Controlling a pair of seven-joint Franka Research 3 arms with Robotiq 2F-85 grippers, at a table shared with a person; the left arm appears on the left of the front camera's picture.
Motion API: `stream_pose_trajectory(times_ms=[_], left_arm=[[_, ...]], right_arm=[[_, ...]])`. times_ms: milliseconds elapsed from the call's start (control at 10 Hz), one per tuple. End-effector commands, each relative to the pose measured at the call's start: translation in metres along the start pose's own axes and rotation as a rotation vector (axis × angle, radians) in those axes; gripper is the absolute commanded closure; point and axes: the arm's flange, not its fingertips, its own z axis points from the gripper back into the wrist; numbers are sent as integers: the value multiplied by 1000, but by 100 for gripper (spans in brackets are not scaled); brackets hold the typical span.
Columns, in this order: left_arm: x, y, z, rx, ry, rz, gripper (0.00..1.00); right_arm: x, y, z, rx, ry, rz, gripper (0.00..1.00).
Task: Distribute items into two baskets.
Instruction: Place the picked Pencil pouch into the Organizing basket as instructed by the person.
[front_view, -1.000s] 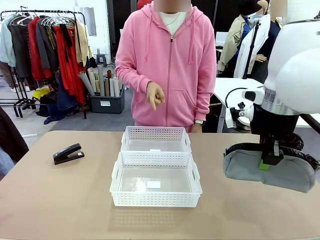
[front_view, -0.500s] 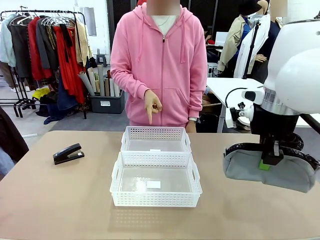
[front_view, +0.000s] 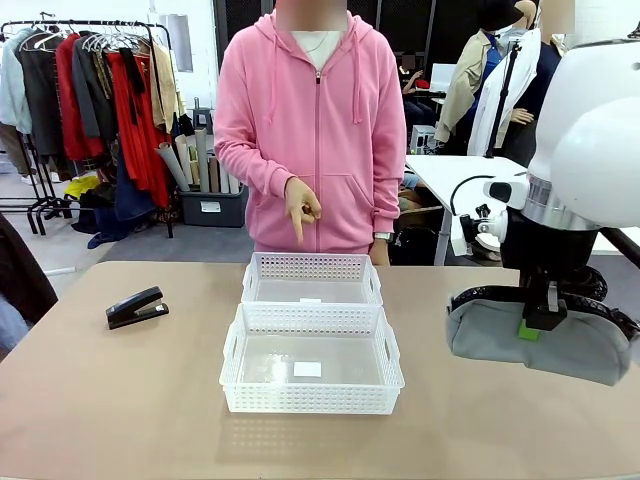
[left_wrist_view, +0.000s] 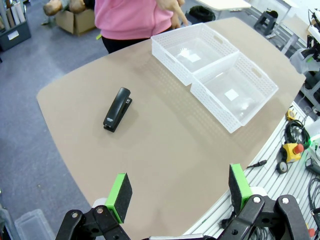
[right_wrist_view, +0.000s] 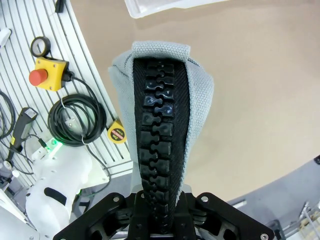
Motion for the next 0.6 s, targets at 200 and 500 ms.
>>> stream_pose_trajectory(times_ms=[200,500], left_arm=[[0,-1,0,-5,-8,-2,0],[0,-1,0,-5,-8,-2,0]], right_arm=[[37,-49,13,-69,49,42,100],[72,-99,20,-63,73,101,100]])
